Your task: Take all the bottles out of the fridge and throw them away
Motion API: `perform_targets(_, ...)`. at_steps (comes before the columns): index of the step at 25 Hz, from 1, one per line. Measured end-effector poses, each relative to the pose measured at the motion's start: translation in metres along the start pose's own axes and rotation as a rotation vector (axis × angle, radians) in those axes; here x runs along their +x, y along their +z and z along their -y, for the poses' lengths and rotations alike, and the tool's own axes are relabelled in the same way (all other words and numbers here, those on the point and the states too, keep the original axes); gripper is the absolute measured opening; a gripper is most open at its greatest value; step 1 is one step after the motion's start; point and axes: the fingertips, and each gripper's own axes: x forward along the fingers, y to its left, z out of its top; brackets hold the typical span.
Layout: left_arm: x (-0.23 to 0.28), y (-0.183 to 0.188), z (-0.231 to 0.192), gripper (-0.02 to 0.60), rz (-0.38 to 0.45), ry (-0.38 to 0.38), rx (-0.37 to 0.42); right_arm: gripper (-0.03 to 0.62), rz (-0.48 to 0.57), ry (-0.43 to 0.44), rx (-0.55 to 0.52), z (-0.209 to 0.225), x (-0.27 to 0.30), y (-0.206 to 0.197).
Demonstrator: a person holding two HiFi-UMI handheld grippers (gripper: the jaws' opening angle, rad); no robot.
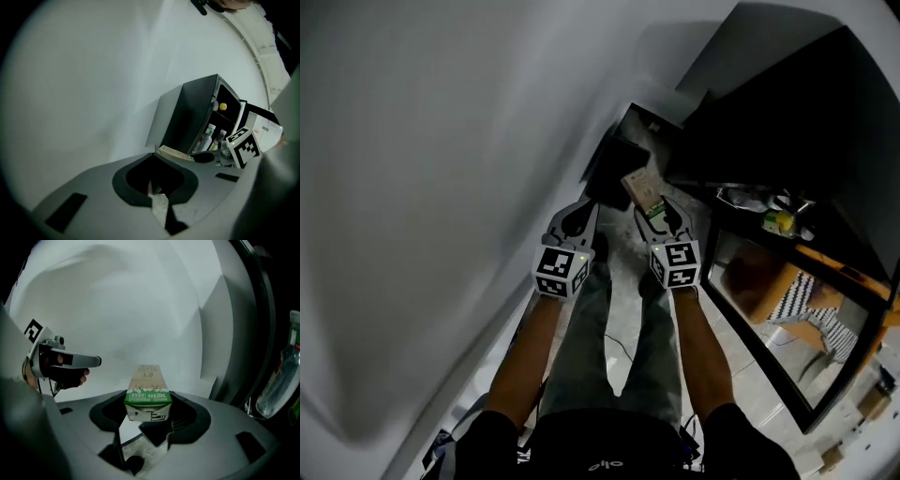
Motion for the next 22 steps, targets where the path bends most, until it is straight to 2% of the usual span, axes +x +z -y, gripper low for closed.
perform_targets(6,0.028,-0.05,-0.009,0.002,-0.045,-0.03,0.006,0.267,-0.029,-0.04,0.063,0.012,0.025,-0.065)
perform_targets(12,0.047,-0.076,-0.024,0.002,-0.058,-0.037,0.004,0.267,-0.062,-0.053,0.078,0.015,0.061,-0.108)
perform_targets(15,0.053,-0.08,-0.031,0.002,-0.062,-0.035,-0.001,0.267,-0.078,-0.053,0.064,0.018,0.087,-0.115)
perform_targets(22,0.064,-0.068,-0.046,0.002,-0.046,-0.025,-0.002,0.267,-0.076,-0.064,0.061,0.031,0.135,-0.102)
